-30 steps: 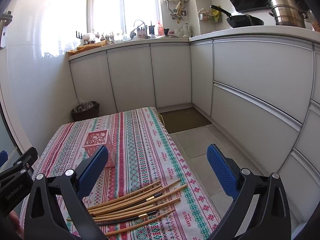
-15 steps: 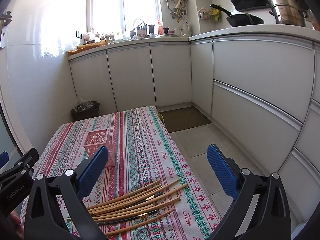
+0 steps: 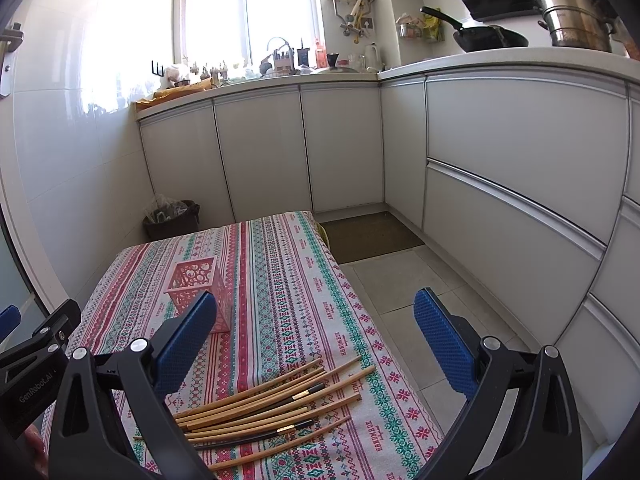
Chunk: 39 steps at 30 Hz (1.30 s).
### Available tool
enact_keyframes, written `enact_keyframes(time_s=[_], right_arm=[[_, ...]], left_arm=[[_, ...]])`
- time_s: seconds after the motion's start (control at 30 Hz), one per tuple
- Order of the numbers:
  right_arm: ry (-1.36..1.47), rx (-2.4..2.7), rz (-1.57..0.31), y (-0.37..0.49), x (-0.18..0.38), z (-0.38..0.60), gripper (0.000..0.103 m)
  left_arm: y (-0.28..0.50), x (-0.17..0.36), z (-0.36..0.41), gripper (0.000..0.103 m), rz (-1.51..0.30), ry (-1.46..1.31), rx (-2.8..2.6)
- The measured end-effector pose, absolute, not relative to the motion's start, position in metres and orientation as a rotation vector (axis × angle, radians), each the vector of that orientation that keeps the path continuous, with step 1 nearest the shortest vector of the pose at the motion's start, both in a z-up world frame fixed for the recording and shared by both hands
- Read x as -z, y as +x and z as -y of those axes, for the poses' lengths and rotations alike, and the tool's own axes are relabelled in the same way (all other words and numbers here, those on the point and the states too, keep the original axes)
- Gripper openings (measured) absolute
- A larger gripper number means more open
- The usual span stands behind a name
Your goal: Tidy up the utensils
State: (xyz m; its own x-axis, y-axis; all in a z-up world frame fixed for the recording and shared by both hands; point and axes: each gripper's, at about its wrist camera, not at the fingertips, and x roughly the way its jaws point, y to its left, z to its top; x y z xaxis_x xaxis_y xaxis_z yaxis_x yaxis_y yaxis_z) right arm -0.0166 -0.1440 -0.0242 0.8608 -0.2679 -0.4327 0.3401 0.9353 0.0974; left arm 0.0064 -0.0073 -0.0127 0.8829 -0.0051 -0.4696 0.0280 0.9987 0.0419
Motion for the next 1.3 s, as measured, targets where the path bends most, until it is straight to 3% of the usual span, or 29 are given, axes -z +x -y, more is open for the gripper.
enact_keyframes(time_s=[0.9,1.3], right_arm=[[0.191,0.327,-0.440,-0.016,0.026,0.149,0.096],[0.475,0.293,-0.562,-0.019,0.038,0.213,0.096]], left_arm=[[0.013,0.019,0.011,0.096,-0.522,0.057,0.021],[0.022,0.046,0.042,0.096,-0.666,0.145,0.265]])
